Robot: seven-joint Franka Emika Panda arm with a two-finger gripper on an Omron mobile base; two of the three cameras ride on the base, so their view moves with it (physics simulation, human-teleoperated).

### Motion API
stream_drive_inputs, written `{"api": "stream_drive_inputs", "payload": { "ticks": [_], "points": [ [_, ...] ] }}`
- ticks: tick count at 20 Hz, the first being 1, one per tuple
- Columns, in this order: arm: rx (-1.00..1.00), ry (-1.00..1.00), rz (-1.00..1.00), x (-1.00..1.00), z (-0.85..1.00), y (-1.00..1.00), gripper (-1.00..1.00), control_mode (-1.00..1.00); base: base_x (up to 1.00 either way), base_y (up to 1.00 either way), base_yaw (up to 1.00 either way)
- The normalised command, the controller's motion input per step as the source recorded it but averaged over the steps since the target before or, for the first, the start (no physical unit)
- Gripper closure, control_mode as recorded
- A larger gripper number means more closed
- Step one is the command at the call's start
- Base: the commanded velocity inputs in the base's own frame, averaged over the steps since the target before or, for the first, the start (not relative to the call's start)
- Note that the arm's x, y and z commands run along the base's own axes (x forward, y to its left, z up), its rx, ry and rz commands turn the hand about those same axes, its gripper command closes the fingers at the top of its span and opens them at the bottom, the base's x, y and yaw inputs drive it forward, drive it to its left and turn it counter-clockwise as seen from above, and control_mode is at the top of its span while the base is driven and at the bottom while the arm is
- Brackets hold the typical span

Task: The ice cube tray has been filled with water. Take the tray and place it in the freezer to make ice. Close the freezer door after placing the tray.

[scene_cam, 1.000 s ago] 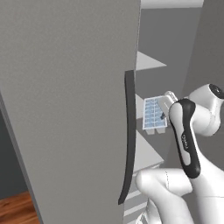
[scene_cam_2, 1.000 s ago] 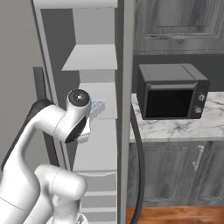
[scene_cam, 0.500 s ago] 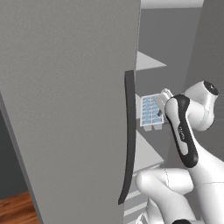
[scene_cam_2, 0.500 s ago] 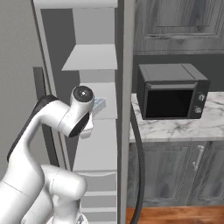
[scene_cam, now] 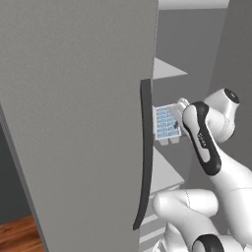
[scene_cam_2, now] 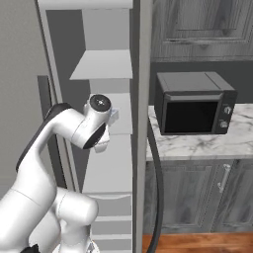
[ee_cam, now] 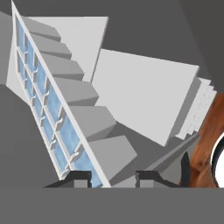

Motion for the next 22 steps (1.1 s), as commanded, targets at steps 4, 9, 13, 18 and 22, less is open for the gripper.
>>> {"api": "stream_drive_inputs", "payload": {
  "ticks": [4, 9, 13, 18, 22],
  "points": [
    [0.0, 0.0, 0.03, 0.31, -0.13, 0.0, 1.0, -1.0, 0.0, 0.0, 0.0],
    [-0.01, 0.0, 0.0, 0.37, -0.16, 0.0, 1.0, -1.0, 0.0, 0.0, 0.0],
    [-0.01, 0.0, 0.0, 0.39, -0.16, 0.0, 1.0, -1.0, 0.0, 0.0, 0.0],
    [0.0, 0.0, 0.0, 0.38, -0.14, 0.0, 1.0, -1.0, 0.0, 0.0, 0.0],
    [0.0, 0.0, 0.0, 0.33, -0.13, 0.0, 1.0, -1.0, 0.0, 0.0, 0.0]
  ]
}}
